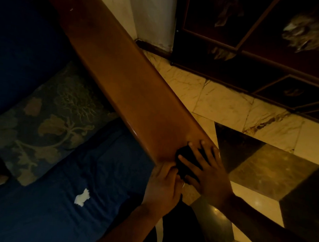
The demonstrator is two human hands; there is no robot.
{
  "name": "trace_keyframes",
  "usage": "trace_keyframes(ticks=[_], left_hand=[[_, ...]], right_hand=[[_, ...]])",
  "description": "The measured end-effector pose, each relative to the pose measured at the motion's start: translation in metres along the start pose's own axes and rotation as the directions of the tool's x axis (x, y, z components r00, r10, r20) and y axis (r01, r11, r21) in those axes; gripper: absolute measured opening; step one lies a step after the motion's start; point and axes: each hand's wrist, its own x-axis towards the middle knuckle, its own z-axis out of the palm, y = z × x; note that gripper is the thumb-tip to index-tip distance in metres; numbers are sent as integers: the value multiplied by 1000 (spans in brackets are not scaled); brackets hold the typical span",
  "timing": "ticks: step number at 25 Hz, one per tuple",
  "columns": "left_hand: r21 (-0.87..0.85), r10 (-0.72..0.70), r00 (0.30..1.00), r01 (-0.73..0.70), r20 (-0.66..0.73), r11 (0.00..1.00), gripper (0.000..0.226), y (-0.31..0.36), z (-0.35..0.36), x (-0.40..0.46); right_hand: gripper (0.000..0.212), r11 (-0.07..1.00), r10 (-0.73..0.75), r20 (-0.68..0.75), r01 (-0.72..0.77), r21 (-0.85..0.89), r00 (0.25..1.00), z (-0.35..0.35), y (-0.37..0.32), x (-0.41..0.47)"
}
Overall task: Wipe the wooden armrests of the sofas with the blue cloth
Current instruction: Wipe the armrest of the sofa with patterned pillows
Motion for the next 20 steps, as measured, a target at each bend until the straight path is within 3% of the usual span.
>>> trace_keyframes(ticks=[3,5,8,10,16,20], left_hand=[[-88,-172,977,161,-129,983,25,-30,-31,12],[-211,-332,913,286,-236,935,30,-43,-50,27],[-344,-456,818,340,-350,875,32,-68,-80,64],[-357,-456,796,323,-399,876,28,-85,-101,93],[-402,-463,706,270,-535,875,22,-133,-151,180],[-426,-442,707,217,-552,878,28,-162,-191,247]], right_hand=[[64,993,-108,31,109,-38,994,6,-26,41],[71,990,-131,38,133,-43,991,7,-46,68],[74,994,-95,8,95,-45,995,6,-69,129],[76,994,-100,-6,100,-33,995,3,-75,176],[68,950,-310,-4,310,-48,951,-6,-73,300],[82,975,-215,-39,213,-60,976,-13,-89,396]])
